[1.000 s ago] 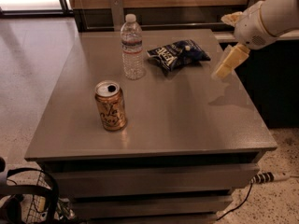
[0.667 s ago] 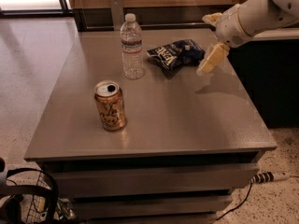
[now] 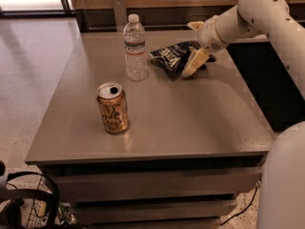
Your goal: Pick blue chip bag
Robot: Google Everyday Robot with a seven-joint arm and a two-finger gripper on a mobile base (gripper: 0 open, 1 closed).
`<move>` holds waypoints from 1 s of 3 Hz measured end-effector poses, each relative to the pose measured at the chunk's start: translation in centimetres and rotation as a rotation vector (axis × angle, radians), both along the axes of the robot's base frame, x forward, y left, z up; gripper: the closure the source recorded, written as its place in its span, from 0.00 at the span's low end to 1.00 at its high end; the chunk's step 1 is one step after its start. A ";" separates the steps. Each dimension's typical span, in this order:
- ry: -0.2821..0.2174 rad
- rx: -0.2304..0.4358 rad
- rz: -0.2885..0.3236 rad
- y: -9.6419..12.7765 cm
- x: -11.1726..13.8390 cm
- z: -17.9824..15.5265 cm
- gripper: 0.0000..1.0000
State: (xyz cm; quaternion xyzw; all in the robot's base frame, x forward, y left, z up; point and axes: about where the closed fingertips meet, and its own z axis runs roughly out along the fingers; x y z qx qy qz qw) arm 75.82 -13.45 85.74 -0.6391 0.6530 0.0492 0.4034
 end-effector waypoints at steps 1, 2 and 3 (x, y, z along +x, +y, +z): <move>0.029 -0.010 -0.001 0.6 0.6 -2.1 0.34; 0.029 -0.010 -0.001 0.6 0.6 -1.5 0.57; 0.033 -0.009 0.002 0.9 0.7 -1.8 0.80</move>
Offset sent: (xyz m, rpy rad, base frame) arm 0.0054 0.0052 -0.0190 -0.0081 0.0246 -0.0012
